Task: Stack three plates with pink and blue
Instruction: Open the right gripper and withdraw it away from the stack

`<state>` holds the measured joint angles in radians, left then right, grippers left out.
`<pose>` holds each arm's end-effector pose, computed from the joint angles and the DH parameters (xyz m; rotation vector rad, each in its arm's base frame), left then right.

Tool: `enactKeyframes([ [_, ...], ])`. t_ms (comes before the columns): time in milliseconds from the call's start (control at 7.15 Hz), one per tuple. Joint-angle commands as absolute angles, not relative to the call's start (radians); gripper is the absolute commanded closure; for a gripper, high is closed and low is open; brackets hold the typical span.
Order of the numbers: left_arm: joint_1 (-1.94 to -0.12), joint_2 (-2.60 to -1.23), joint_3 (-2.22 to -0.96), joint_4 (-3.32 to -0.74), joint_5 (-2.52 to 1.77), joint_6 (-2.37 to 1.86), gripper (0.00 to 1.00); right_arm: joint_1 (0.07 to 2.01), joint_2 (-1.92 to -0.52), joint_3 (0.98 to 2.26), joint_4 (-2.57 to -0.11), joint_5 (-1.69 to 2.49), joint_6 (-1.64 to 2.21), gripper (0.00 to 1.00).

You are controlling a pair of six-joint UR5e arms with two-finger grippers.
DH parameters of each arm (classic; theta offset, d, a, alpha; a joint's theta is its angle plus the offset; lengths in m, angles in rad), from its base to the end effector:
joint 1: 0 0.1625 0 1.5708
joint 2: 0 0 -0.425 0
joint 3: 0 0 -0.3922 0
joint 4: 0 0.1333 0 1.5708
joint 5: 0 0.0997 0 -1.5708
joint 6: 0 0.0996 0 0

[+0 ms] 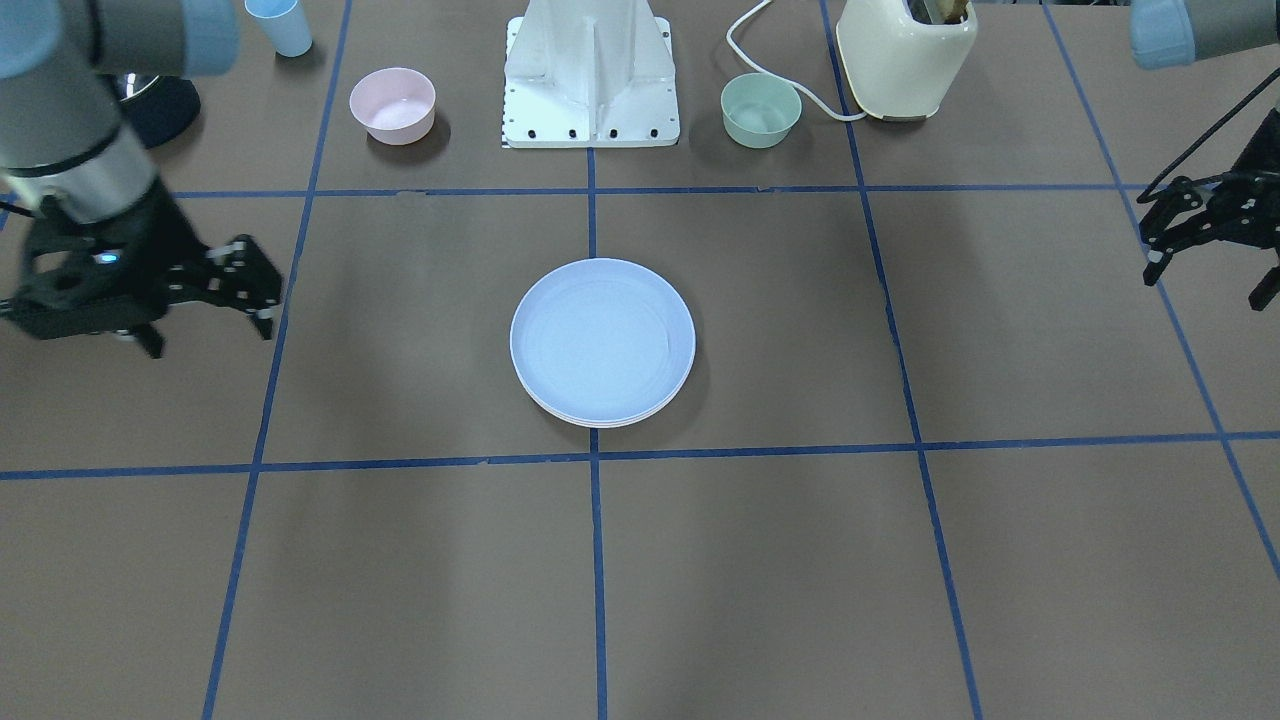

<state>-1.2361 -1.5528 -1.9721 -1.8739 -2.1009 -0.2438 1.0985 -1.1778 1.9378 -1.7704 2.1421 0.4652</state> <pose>0.0819 -0.4879 0.4440 0.4979 0.6801 0.2673 -0.1913 -0.5491 0.3029 0.2349 -0.7424 -0.1668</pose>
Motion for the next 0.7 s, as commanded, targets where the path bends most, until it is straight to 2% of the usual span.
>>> enactKeyframes([
  [0,-1.256,-1.540,-1.915,-1.864,-2.103,-0.236,0.00,1.367,-1.268,1.919,-1.946,2.258,-0.052,0.00],
  [280,-1.404,-1.539,-1.849,-1.861,-2.106,-0.101,0.00,1.491,-1.453,1.908,-1.947,2.272,-0.256,0.00],
  [559,-1.567,-1.539,-1.746,-1.780,-2.182,0.144,0.00,1.513,-1.639,1.893,-1.889,2.266,-0.249,0.00],
])
